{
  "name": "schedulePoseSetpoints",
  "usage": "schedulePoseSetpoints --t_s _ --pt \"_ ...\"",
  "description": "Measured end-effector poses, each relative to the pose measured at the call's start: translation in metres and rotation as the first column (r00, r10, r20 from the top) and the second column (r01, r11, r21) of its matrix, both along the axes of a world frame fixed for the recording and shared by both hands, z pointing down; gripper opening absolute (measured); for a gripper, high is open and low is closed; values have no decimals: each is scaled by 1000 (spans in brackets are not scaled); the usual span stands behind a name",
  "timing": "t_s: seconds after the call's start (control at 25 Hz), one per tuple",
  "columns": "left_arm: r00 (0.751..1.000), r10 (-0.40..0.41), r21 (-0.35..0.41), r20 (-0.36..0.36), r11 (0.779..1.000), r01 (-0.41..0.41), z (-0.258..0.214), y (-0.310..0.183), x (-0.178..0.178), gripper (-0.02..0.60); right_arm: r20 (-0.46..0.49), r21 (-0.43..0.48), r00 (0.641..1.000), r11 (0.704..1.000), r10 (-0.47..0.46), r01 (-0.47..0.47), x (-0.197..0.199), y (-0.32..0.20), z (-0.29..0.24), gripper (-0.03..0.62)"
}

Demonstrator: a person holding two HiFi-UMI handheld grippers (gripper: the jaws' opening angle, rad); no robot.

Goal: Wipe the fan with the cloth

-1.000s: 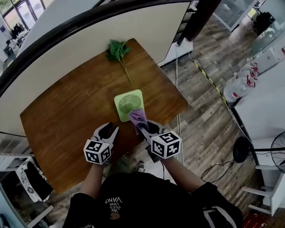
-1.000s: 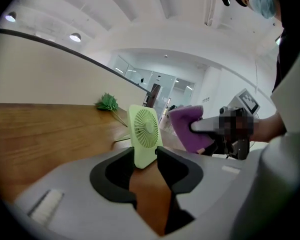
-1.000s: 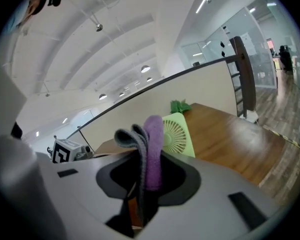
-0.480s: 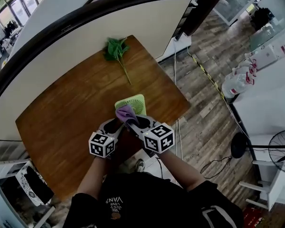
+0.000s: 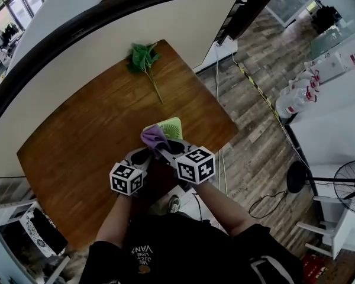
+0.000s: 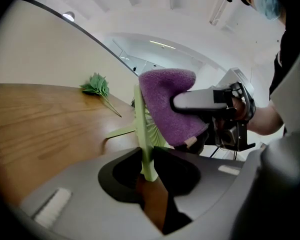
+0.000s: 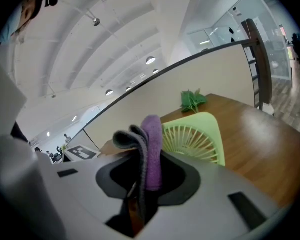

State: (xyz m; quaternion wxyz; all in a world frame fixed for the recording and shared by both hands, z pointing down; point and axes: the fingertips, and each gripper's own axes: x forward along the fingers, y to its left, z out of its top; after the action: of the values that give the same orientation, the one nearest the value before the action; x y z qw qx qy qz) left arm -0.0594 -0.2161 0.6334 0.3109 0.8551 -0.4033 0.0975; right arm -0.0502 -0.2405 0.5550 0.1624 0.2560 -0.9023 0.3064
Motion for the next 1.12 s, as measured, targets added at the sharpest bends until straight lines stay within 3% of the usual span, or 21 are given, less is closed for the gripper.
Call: schedulePoseSetpoints --t_s 0.44,0.88,1.0,1.12 --pt "1000 27 -14 -4 1000 -27 2 -2 -3 81 -18 -20 987 987 158 -158 56 -25 6 100" --pt "999 20 -15 29 1000 -20 2 -1 0 86 -91 -10 925 929 369 -371 132 -44 16 100" --pt "999 5 -12 50 1000 -5 1 -1 -1 91 -55 -1 924 925 379 -380 133 -39 8 100" --pt "998 -38 -9 48 999 39 -1 0 -7 94 7 11 953 953 303 -303 109 -22 -2 100"
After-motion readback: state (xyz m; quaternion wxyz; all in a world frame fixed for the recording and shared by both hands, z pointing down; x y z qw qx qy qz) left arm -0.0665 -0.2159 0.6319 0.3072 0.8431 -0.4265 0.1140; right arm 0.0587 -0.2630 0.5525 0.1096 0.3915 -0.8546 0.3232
